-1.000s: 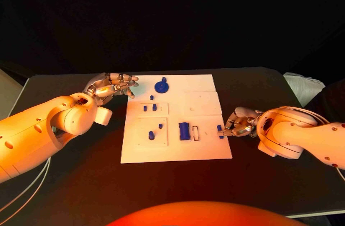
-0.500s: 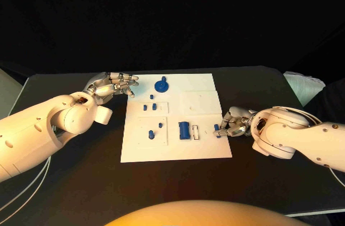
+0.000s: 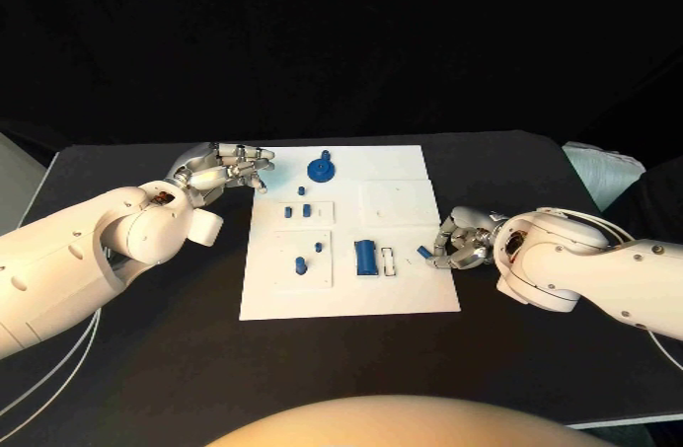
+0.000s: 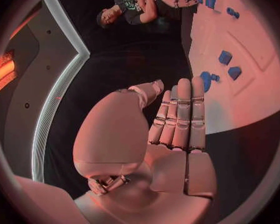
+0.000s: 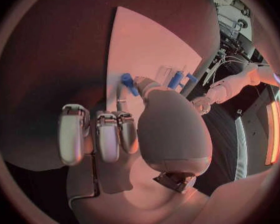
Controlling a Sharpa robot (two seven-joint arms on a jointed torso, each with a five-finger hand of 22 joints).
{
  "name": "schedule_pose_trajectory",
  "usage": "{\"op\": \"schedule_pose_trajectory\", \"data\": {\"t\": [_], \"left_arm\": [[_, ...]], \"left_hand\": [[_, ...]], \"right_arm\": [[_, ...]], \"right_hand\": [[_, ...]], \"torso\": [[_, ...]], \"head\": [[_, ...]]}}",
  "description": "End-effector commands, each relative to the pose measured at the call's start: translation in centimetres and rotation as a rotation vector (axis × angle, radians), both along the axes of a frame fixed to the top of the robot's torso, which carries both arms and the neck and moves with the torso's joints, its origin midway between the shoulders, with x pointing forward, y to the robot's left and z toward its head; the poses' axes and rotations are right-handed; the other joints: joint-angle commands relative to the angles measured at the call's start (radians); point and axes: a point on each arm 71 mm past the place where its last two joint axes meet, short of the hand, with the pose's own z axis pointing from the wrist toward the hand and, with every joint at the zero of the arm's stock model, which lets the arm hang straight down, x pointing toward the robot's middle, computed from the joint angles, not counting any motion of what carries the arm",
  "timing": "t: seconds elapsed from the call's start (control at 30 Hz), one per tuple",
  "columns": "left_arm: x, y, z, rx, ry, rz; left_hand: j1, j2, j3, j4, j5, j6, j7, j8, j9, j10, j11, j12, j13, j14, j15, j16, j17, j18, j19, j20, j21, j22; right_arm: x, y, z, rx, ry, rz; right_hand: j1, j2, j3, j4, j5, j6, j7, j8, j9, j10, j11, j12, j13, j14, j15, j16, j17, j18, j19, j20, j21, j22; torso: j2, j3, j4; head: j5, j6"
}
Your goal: Assemble the parts on the task board
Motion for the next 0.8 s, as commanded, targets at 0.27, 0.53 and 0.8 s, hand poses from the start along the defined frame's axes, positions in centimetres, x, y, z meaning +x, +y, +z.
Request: {"op": "schedule_pose_trajectory", "data": {"t": [0.27,0.53,0.8], "left_arm": [[-0.1,-0.1,0.0,-0.001,0.004,-0.016],[-0.1,-0.1,0.0,0.001,0.006,-0.016],[-0.1,-0.1,0.0,0.001,0.007,-0.016]], "left_hand": [[-0.002,0.005,0.003,0.003,0.003,-0.003,-0.004,-0.003,-0.001,-0.007,0.002,0.004,-0.001,0.004,-0.001,-0.005,0.002,0.015,0.006,0.002,-0.005,-0.002],[-0.002,0.006,0.004,0.004,0.003,-0.003,-0.003,-0.003,-0.001,-0.008,0.002,0.004,-0.001,0.004,-0.001,-0.005,0.002,0.015,0.006,0.002,-0.005,-0.002],[-0.002,0.006,0.004,0.004,0.003,-0.003,-0.003,-0.003,-0.001,-0.008,0.002,0.004,-0.001,0.004,-0.001,-0.005,0.002,0.015,0.006,0.002,-0.005,-0.002]], "right_arm": [[-0.4,0.0,-0.6,-0.023,0.007,-0.001],[-1.0,0.3,-0.2,0.038,0.013,-0.025],[-1.3,0.9,1.0,0.125,0.037,-0.057]], "right_hand": [[-0.037,-0.02,0.151,-0.1,0.048,-0.01,0.012,-0.022,-0.006,0.104,0.011,0.003,0.263,0.106,0.006,0.006,0.263,-0.01,0.078,0.005,-0.007,0.186],[-0.069,-0.032,0.177,-0.113,0.1,0.0,0.011,-0.023,-0.006,0.104,0.01,0.003,0.263,0.106,0.006,0.006,0.263,-0.01,0.078,0.006,-0.005,0.188],[-0.086,-0.04,0.179,-0.115,0.112,0.003,0.01,-0.022,-0.005,0.104,0.01,0.003,0.263,0.106,0.005,0.006,0.263,-0.01,0.079,0.006,-0.003,0.189]], "torso": [[0.0,0.0004,-0.0001],[0.0,0.0008,-0.0007],[0.0,0.0006,-0.0007]], "head": [[0.002,0.002],[0.003,0.002],[0.002,0.001]]}}
